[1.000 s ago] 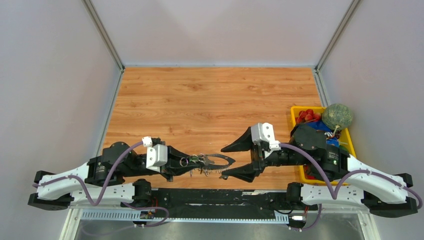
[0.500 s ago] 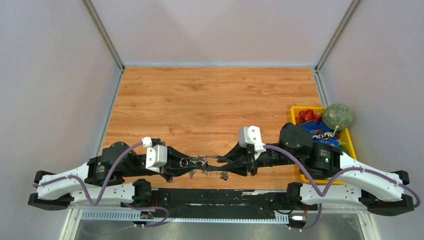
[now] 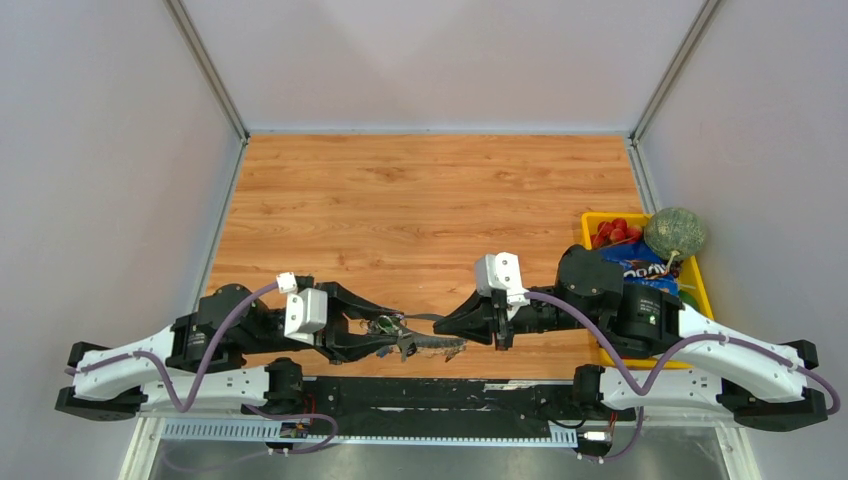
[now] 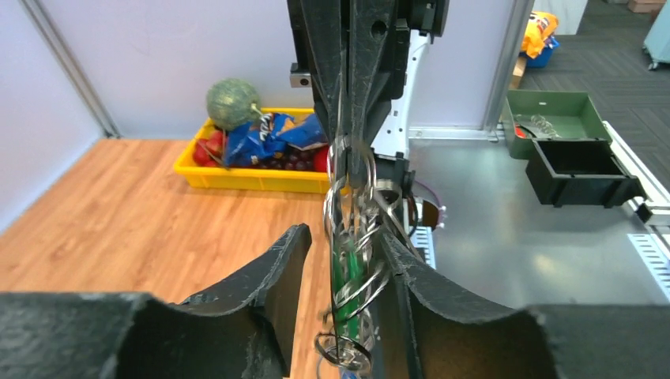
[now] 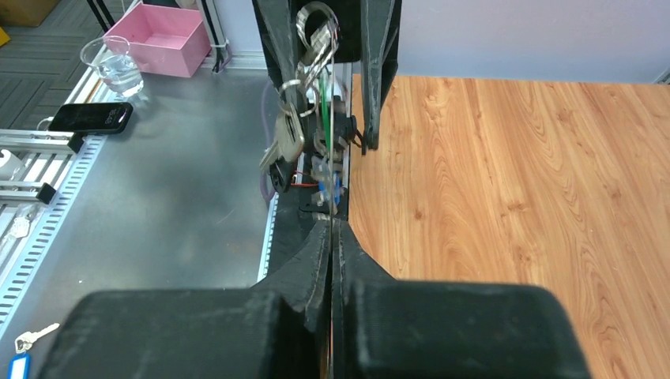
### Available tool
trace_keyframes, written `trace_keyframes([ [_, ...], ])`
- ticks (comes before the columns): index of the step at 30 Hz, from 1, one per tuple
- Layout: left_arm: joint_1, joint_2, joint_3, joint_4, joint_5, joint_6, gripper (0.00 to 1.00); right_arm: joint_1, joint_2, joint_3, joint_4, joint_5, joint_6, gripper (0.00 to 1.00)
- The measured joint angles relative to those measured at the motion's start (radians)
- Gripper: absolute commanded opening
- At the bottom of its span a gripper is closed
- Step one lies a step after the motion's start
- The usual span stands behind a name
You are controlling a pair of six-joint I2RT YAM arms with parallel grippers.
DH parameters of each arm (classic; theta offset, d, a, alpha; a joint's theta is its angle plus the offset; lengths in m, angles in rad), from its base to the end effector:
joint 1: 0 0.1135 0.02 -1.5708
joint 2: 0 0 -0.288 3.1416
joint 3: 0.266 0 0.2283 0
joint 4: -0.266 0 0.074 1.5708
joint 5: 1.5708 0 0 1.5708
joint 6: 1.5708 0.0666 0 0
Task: Put the keys on the keyring
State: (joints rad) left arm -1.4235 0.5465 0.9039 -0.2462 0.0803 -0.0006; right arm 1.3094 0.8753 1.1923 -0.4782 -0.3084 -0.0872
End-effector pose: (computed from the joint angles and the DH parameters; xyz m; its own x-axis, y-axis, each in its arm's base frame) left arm 0.0092 -0.0985 0.4120 0.0157 -0.1098 -0.9938 0.9977 0.0674 0.0083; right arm 0.0223 0.1615 0.4382 0.0456 -0.1507 -0.9875 -0.9977 -0.0565 -0.0374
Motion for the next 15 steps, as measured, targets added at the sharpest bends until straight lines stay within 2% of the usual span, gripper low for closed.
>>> trace_keyframes([
  [8,0.000,-0.060,0.000,-0.005,-0.036,-0.020,0.59,0.000,-0.001,0.000,-0.003,0.049,0.004,0.00],
  [15,0.000,-0.125,-0.011,-0.029,-0.111,-0.043,0.63,0.000,0.020,0.000,-0.042,0.121,0.006,0.00],
])
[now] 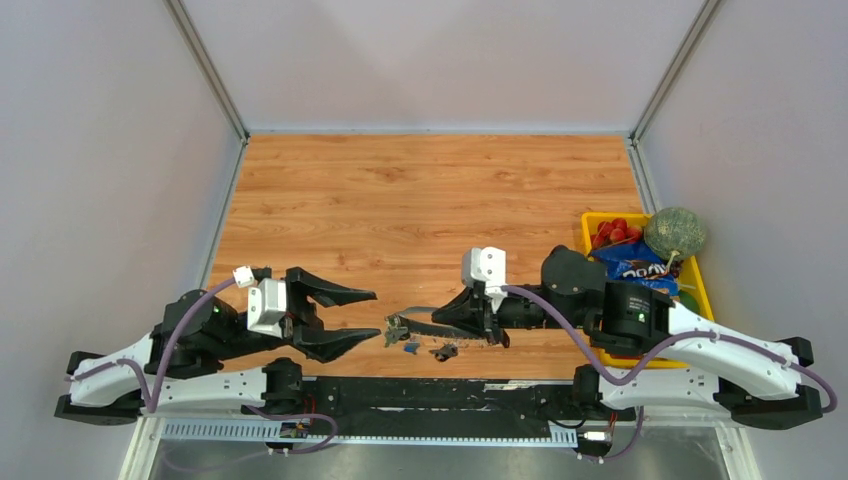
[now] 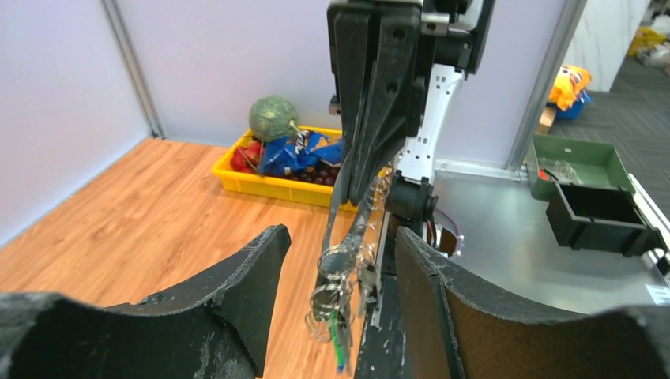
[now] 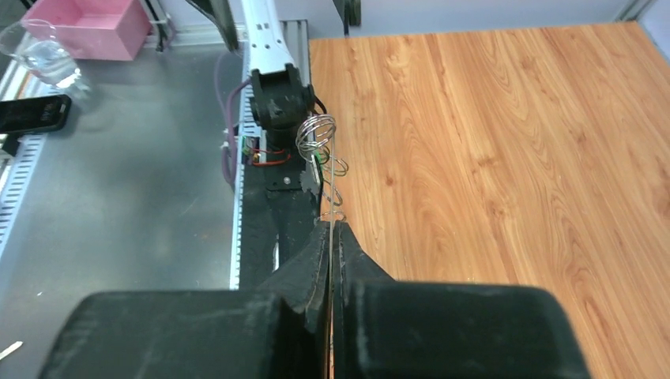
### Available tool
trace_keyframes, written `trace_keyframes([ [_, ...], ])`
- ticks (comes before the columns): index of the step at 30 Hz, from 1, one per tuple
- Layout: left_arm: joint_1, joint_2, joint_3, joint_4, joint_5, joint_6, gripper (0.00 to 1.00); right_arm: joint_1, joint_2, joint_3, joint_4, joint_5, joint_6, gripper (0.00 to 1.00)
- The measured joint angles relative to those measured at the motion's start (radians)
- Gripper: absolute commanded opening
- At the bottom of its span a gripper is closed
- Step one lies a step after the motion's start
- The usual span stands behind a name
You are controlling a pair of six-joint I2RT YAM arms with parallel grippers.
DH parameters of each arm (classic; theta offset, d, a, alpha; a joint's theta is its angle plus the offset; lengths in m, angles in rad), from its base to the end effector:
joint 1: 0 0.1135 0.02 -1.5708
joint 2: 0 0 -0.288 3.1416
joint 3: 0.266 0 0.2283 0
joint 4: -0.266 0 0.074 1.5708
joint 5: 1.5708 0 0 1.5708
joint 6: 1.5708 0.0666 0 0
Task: Put the keys on the keyring
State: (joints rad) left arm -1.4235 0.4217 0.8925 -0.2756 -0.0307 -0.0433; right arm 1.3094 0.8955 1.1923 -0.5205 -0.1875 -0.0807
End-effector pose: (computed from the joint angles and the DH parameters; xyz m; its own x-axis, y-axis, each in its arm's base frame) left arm 0.0114 -0.0632 0.4120 -0.0142 -0.1993 -0.9798 0.9846 0.1680 -0.0484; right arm 0.0317 0.1665 0.4292 0.0231 -0.2199 -0.9752 -0.9975 0.0608 -0.0374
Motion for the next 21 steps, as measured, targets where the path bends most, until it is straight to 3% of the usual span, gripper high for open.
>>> trace_keyframes([
  [12,0.000,-0.059,-0.034,-0.005,-0.116,-0.042,0.65,-0.018,0.139,-0.031,-0.002,0.199,0.059,0.00],
  [21,0.000,-0.066,-0.068,-0.005,-0.139,-0.057,0.66,-0.187,0.227,-0.149,0.121,0.255,0.214,0.00],
])
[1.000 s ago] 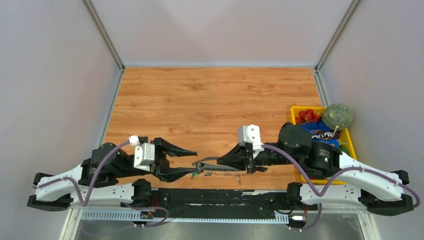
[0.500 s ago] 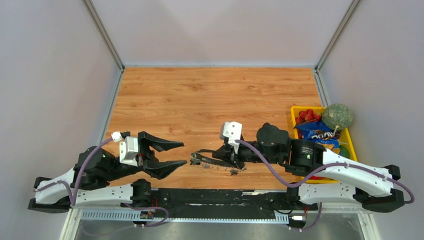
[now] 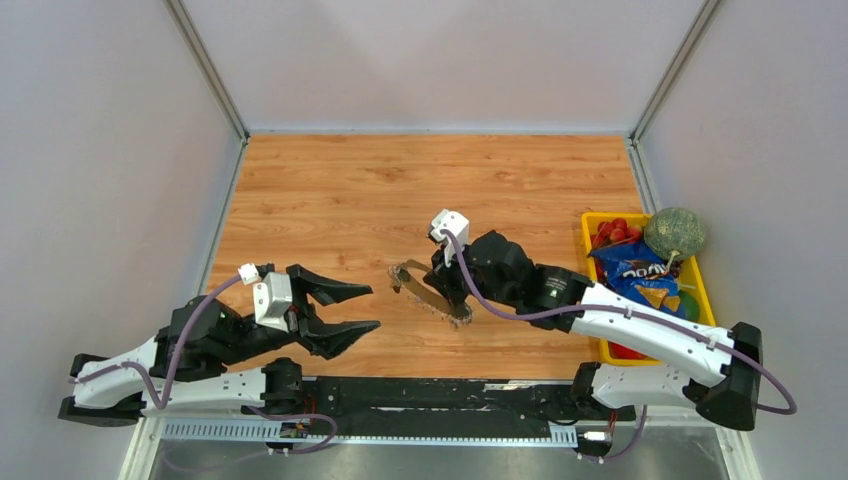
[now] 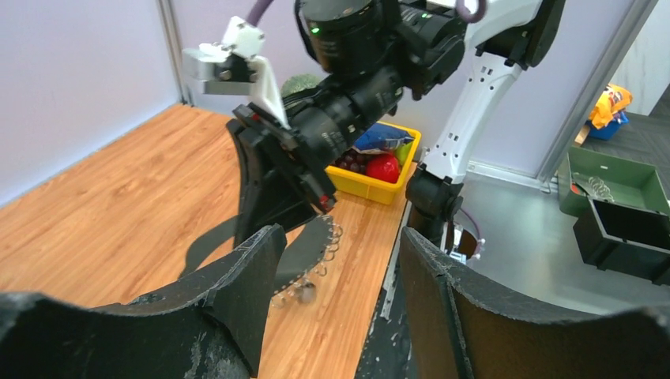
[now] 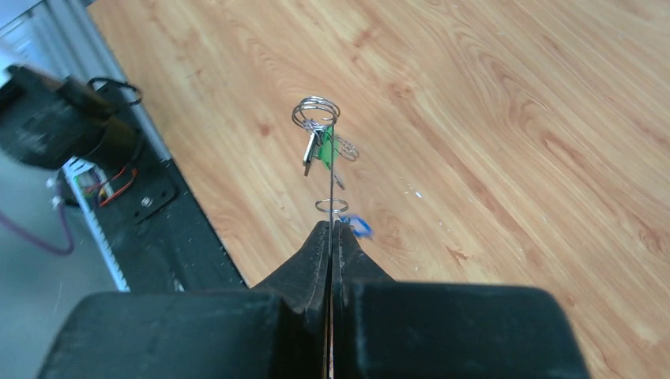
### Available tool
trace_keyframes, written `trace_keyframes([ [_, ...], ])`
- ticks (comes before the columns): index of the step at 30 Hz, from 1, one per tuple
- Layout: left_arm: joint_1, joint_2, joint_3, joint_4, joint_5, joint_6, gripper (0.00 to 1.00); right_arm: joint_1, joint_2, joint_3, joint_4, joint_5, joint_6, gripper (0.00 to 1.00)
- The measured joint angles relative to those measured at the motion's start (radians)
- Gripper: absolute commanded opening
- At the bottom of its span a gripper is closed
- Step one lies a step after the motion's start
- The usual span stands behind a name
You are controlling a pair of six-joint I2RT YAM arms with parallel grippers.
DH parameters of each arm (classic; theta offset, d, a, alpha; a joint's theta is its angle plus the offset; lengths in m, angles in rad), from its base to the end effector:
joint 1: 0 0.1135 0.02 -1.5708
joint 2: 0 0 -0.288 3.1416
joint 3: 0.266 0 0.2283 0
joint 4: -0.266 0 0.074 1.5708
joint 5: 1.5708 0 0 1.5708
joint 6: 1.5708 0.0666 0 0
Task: Put the keys on the keyring
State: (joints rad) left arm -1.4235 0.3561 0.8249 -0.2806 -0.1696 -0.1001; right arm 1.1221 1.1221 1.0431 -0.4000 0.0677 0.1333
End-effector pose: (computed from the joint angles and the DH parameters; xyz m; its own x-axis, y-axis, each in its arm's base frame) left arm 0.0194 -0.0544 0.3931 -0.0677 -0.2150 -0.9743 0.9486 0.2886 -0.1296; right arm 0.1099 0.2179 0.3507 -0.3142 -0.3469 -0.8837 -0.8386 0.5378 0.0871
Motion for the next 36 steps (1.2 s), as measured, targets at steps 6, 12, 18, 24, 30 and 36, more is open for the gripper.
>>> trace_keyframes([
  [6,0.000,0.001,-0.007,0.004,-0.002,-0.002,0.67,-0.111,0.056,-0.085,0.158,0.002,0.114,0.00],
  [12,0.000,0.017,-0.016,0.014,0.000,-0.002,0.68,-0.170,0.162,-0.148,0.370,0.006,0.230,0.00],
  [18,0.000,0.034,-0.025,0.016,0.005,-0.002,0.69,-0.202,0.290,-0.166,0.572,0.002,0.348,0.00],
  [24,0.000,0.042,-0.026,0.016,0.011,-0.002,0.70,-0.279,0.452,-0.201,0.754,-0.027,0.472,0.00],
  [30,0.000,0.042,-0.026,0.016,0.010,-0.002,0.72,-0.367,0.566,-0.281,0.870,-0.070,0.558,0.00],
  [36,0.000,0.047,-0.026,0.016,0.002,0.000,0.73,-0.421,0.584,-0.348,0.969,-0.093,0.606,0.16],
])
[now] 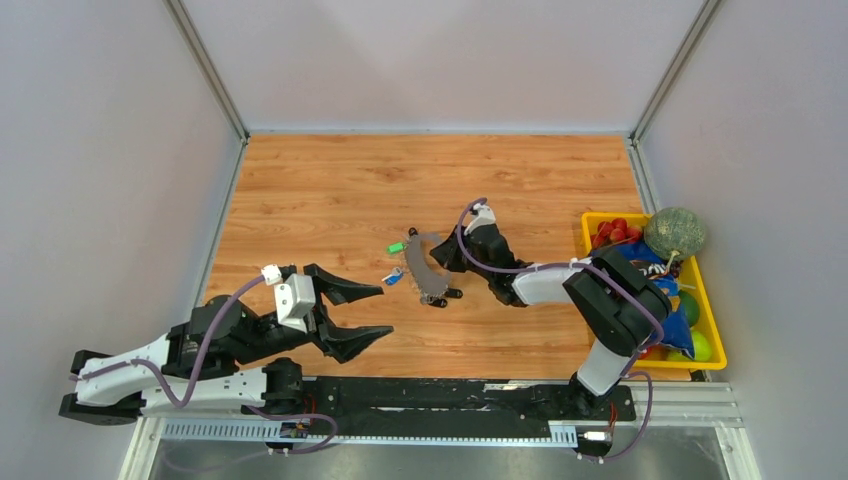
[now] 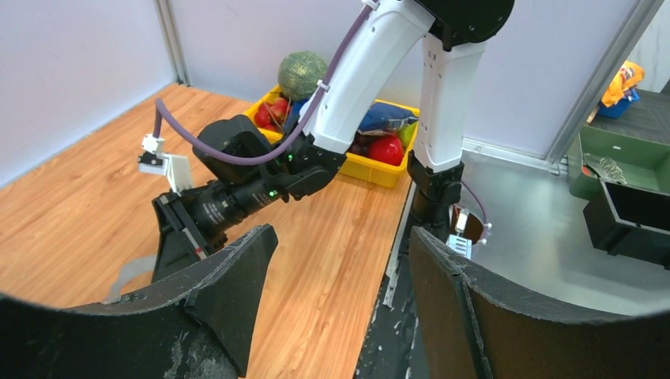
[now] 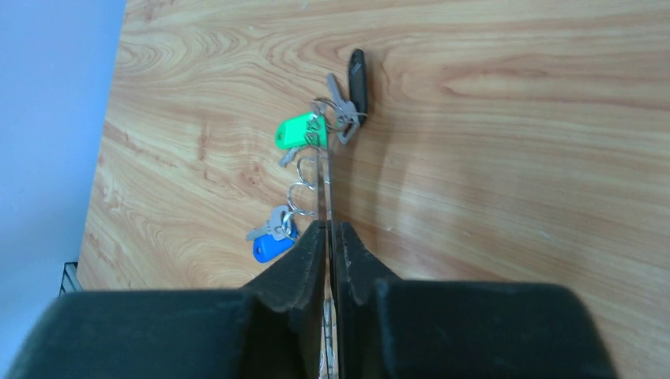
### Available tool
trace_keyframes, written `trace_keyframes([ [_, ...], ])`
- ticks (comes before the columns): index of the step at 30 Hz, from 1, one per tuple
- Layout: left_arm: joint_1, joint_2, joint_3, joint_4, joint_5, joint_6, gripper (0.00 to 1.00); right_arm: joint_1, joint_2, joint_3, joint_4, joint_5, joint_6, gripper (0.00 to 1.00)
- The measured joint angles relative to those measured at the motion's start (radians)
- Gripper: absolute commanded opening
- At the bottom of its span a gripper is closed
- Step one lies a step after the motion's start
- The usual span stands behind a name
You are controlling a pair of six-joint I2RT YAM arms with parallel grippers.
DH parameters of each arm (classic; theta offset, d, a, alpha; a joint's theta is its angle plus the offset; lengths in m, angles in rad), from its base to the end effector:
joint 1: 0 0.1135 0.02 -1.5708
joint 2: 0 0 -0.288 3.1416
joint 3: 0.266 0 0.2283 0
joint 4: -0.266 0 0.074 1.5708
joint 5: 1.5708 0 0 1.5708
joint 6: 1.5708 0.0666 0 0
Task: Put the keys on the keyring
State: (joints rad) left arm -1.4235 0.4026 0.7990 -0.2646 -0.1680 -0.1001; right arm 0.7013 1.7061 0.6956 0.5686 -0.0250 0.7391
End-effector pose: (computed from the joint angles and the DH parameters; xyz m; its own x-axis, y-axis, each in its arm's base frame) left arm 0.0218 -0.0711 0.3851 -0.0758 -0.1602 -0.9842 0.9481 0.2941 -0.1209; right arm 0.2692 0.2296 0.1841 -0.6876 0.3007 -0.6609 -0.2694 0.7396 0.6168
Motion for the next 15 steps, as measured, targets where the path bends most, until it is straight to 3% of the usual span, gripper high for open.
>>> trace_keyframes([
  [15,0.000,0.106,-0.002,0.019,-0.026,0.005,0.75,-0.067,-0.043,-0.044,-0.077,0.024,-0.061,0.65],
])
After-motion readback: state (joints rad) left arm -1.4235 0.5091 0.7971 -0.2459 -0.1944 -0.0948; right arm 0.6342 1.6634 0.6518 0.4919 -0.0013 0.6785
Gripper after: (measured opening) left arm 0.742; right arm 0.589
